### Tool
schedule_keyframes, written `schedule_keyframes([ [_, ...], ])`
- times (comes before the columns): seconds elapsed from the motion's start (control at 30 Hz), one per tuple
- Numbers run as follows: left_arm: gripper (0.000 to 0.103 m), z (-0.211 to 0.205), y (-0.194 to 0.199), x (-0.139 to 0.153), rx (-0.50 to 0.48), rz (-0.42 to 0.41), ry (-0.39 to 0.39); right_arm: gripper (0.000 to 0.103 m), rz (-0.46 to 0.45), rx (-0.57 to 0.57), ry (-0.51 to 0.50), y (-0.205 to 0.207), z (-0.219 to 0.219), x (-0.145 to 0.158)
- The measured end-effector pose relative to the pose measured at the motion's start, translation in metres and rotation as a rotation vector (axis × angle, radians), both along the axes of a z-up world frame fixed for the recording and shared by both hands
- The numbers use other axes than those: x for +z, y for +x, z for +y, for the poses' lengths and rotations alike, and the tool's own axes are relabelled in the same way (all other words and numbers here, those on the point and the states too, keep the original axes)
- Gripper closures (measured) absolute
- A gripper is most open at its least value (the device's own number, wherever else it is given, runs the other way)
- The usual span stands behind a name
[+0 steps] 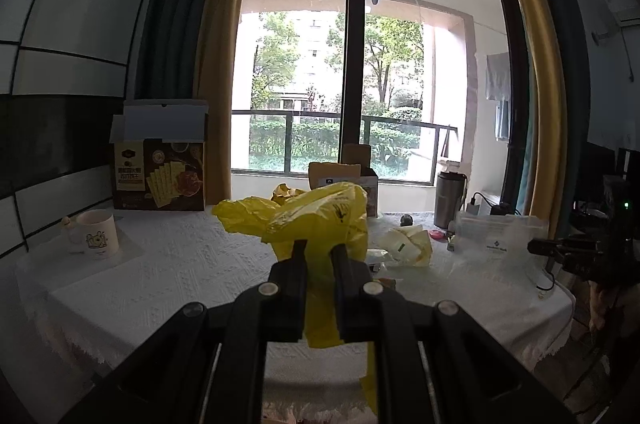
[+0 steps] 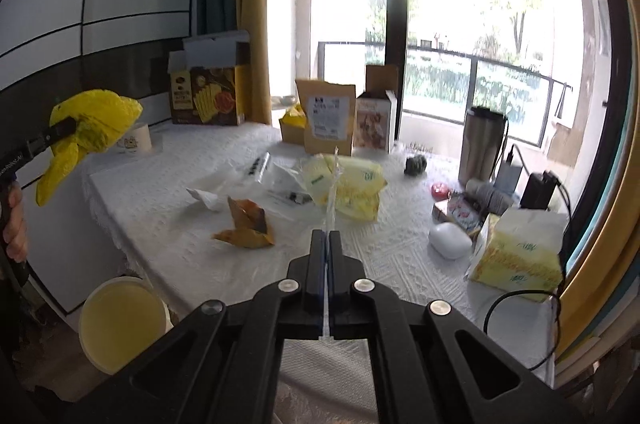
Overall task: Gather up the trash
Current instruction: 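Carry the yellow bag over the bucket and open the left tool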
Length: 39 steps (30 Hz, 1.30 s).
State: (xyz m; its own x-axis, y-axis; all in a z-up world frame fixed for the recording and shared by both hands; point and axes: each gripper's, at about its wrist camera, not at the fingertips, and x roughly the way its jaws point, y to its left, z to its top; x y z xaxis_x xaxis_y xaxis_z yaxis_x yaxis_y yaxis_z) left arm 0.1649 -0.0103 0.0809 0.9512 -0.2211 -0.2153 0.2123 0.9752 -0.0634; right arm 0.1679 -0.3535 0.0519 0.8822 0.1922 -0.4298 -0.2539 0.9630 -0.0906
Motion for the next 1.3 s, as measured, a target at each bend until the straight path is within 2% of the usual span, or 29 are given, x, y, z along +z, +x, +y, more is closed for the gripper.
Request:
schedule_keyframes([
  [0.27,0.093,0.018,-0.048,-0.002,0.009,-0.031,0.015,0.102,-0.112,0.013,-0.026,-0.056,0.034,0.020],
  [0.4,0.093,0.026,-0.064,-0.010,0.046,-0.020,0.048,0.102,-0.164,0.053,-0.039,-0.081,0.062,0.027],
  [0.7,0.093,0.053,-0.080,-0.040,0.061,0.052,-0.019,0.102,-0.173,0.192,-0.040,-0.105,0.125,0.023],
  [0.9,0.093,0.070,-0.090,-0.056,0.069,0.086,-0.028,0.102,-0.142,0.284,-0.018,-0.107,0.170,0.005],
  [1.1,0.093,0.091,-0.095,-0.085,0.092,0.156,-0.092,0.102,-0.087,0.359,-0.003,-0.095,0.208,-0.025],
  [1.2,0.093,0.102,-0.092,-0.100,0.100,0.203,-0.143,0.102,-0.060,0.394,-0.029,-0.088,0.229,-0.044],
  [1.3,0.093,0.110,-0.088,-0.113,0.114,0.241,-0.155,0.102,-0.033,0.418,-0.045,-0.082,0.244,-0.061],
])
